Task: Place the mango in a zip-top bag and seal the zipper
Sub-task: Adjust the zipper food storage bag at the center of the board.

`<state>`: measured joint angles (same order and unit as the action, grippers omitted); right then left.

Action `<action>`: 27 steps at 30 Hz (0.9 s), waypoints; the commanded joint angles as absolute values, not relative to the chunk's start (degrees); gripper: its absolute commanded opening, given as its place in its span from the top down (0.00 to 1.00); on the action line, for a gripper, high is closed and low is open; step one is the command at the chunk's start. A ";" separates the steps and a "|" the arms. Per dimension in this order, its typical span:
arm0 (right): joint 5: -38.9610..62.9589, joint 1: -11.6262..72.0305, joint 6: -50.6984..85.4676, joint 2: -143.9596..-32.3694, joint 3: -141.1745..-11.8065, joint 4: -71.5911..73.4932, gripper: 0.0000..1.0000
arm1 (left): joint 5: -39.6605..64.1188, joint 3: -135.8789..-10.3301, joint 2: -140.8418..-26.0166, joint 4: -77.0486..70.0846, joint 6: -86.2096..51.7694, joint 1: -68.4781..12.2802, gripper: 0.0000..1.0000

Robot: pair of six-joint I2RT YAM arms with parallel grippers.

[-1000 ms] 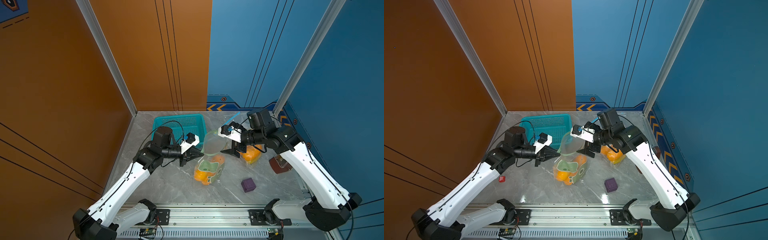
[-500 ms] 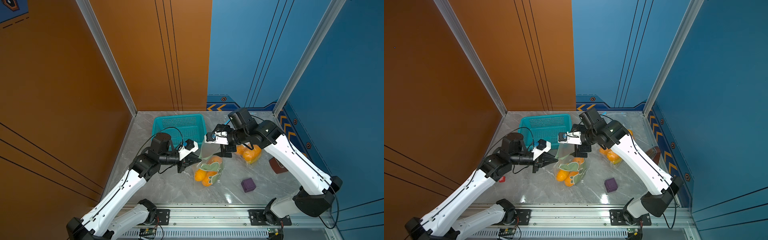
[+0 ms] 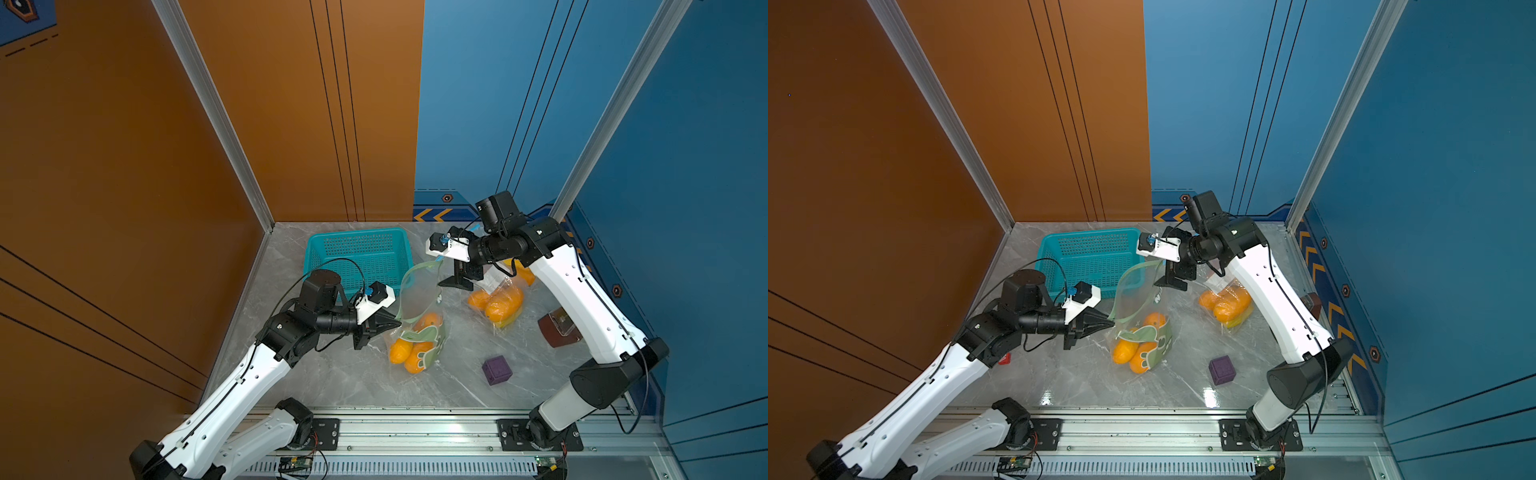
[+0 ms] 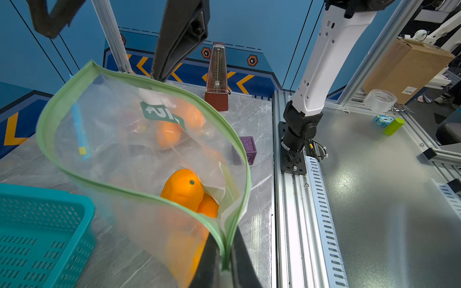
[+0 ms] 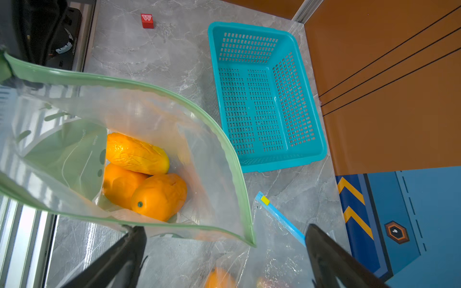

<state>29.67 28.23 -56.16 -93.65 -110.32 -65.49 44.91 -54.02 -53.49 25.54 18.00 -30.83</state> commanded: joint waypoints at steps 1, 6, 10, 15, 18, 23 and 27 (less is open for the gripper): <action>33.13 28.12 -58.85 -96.91 -112.85 -71.13 0.00 | 43.73 -53.77 -53.22 26.66 18.01 -31.38 1.00; 34.23 28.36 -59.81 -100.09 -114.92 -72.91 0.00 | 43.44 -53.68 -53.53 26.64 18.37 -31.38 1.00; 34.75 28.65 -60.29 -100.44 -115.39 -73.82 0.05 | 42.43 -53.70 -53.62 26.72 18.63 -31.29 1.00; 37.60 28.14 -60.38 -98.34 -114.76 -74.10 0.46 | 38.51 -53.78 -53.17 26.68 18.33 -30.98 1.00; 38.43 27.95 -59.93 -96.49 -113.64 -73.77 0.67 | 34.33 -54.24 -53.18 26.63 17.75 -30.69 1.00; 34.35 28.91 -55.29 -93.74 -110.21 -69.33 1.00 | 32.14 -54.64 -53.00 26.63 17.76 -30.22 1.00; 30.25 28.50 -51.55 -90.34 -105.25 -64.49 1.00 | 28.95 -54.94 -52.97 26.57 17.75 -29.32 1.00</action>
